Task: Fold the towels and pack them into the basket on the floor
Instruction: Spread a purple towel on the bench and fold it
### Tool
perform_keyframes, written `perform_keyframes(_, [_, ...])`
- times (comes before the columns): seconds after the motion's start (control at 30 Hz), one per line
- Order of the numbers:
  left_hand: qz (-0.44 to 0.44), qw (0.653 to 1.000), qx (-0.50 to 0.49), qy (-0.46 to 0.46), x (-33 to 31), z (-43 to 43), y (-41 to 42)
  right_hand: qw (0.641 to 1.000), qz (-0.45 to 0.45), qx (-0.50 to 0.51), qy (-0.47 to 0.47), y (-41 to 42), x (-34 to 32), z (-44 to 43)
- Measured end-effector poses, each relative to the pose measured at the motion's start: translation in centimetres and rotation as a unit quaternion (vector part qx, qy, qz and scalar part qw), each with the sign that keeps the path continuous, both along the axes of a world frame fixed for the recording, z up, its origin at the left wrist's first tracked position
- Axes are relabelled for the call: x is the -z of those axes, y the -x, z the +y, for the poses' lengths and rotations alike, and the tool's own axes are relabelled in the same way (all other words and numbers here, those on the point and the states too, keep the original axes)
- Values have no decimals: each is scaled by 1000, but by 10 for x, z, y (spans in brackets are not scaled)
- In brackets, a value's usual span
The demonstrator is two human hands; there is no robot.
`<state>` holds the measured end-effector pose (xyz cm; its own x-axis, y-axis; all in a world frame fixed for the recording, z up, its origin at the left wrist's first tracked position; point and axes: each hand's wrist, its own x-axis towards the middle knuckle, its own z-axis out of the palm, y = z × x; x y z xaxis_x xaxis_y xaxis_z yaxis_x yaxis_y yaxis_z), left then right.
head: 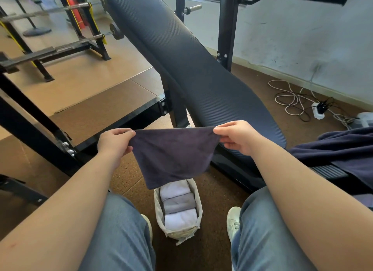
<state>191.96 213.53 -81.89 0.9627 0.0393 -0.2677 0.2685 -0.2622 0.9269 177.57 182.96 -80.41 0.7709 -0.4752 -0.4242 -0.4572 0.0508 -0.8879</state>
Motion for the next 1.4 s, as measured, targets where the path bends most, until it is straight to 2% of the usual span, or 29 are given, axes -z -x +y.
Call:
perform_keyframes(0.07, [8,999,-28,19,-2,-5,3,998,-20,26,-58,-5,0,8])
perform_keyframes(0.2, [-3,999,-15,48,-5,-22,17,991,-73,70,-92,-18,-1,30])
perform_keyframes(0.43, [-38,997,61,10,-8,-51,41,995,-70,0,-67,-32,6,64])
perform_keyframes(0.57, [-37,992,119,-3,-8,-63,52,996,-76,-33,27,-34,5,76])
perform_keyframes(0.77, [-26,987,160,9,-7,-69,55,976,-96,-74,183,-34,6,88])
perform_keyframes(1.1, [-49,982,180,-7,-2,-77,52,947,-103,-109,284,-37,10,91])
perform_keyframes(1.27, [-42,977,206,-19,-3,-81,51,927,-103,-154,326,-38,13,93])
perform_keyframes(1.4, [-13,975,220,-23,-6,-79,48,923,-103,-137,344,-39,15,88])
